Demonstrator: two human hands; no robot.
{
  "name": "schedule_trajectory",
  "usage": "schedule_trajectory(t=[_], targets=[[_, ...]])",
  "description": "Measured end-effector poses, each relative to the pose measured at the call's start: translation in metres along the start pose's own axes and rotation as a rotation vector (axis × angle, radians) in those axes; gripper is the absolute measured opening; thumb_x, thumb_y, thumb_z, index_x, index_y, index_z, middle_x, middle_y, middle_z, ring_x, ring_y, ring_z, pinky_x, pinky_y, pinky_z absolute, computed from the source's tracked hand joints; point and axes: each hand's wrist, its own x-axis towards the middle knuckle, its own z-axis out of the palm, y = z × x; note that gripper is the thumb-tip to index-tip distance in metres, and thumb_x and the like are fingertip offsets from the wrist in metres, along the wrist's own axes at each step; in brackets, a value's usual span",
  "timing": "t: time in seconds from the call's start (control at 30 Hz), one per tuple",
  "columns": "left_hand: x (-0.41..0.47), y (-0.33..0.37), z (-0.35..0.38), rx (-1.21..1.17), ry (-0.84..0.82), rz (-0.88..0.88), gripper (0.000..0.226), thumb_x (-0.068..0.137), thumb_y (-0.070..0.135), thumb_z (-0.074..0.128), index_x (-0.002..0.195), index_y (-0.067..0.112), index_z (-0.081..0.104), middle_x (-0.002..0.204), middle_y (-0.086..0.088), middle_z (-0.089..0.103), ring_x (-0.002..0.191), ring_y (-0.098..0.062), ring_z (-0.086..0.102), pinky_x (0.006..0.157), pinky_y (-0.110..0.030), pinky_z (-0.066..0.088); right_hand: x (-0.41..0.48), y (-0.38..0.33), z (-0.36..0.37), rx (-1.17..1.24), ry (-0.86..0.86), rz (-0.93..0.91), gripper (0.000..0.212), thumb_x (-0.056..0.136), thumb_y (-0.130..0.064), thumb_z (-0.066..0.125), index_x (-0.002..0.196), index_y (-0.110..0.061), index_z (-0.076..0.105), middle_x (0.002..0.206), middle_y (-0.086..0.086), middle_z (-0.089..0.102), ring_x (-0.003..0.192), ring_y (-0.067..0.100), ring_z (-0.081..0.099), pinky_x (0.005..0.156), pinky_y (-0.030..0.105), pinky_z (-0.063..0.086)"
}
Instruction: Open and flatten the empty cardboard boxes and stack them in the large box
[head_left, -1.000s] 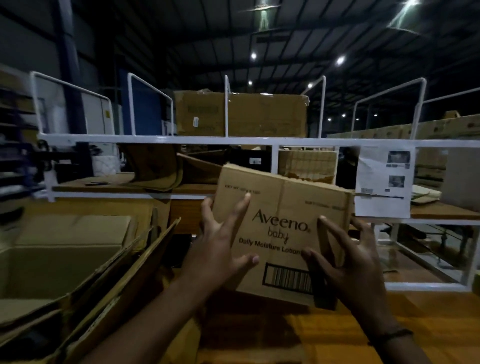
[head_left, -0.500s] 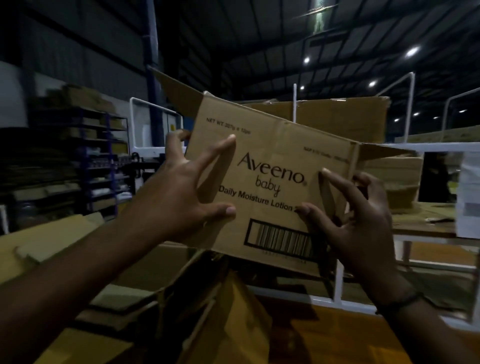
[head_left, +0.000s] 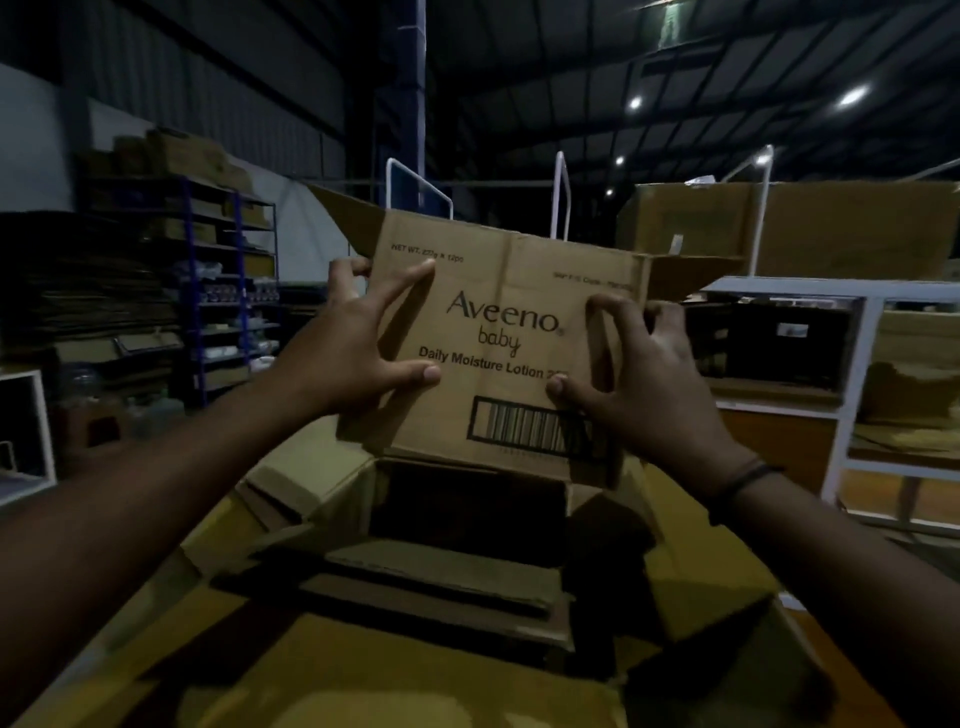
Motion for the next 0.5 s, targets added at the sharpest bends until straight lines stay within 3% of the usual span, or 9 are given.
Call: schedule_trajectory(t=[0.13, 0.33, 0.5], targets=[[0.000, -0.058, 0.017, -0.048, -0.071, -0.030, 0.112, 0.072, 0.045, 0.089, 0.155, 0.057, 0.016, 0.161, 0.001, 0.005, 0.145, -0.038, 0.033, 0.108, -0.056, 0.045, 0.003, -0.017, 0.038, -0.018, -0.171, 0.050, 0.091, 0.078, -0.041, 0.086, 0.148, -0.040, 0.028, 0.152, 0.005, 0.019, 0.142, 0.035, 0.036, 0.103, 0.052, 0.055], [-0.029, -0.110, 0.072, -0.106, -0.276, -0.092, 0.129, 0.078, 0.041, 0.088, 0.153, 0.060, -0.016, 0.162, 0.000, -0.012, 0.143, -0.040, 0.039, 0.110, -0.050, 0.048, -0.033, -0.009, 0.087, -0.073, -0.335, 0.135, 0.104, 0.081, -0.042, 0.083, 0.158, -0.039, 0.013, 0.160, -0.002, 0.011, 0.140, 0.030, 0.040, 0.104, 0.041, 0.054], [-0.037, -0.121, 0.100, -0.150, -0.249, -0.055, 0.129, 0.084, 0.038, 0.083, 0.155, 0.048, -0.025, 0.158, 0.003, -0.010, 0.143, -0.036, 0.040, 0.111, -0.045, 0.044, -0.055, -0.003, 0.103, -0.010, -0.238, 0.194, 0.123, 0.079, -0.041, 0.085, 0.162, -0.038, -0.006, 0.165, -0.004, 0.014, 0.142, 0.024, 0.040, 0.104, 0.039, 0.050]])
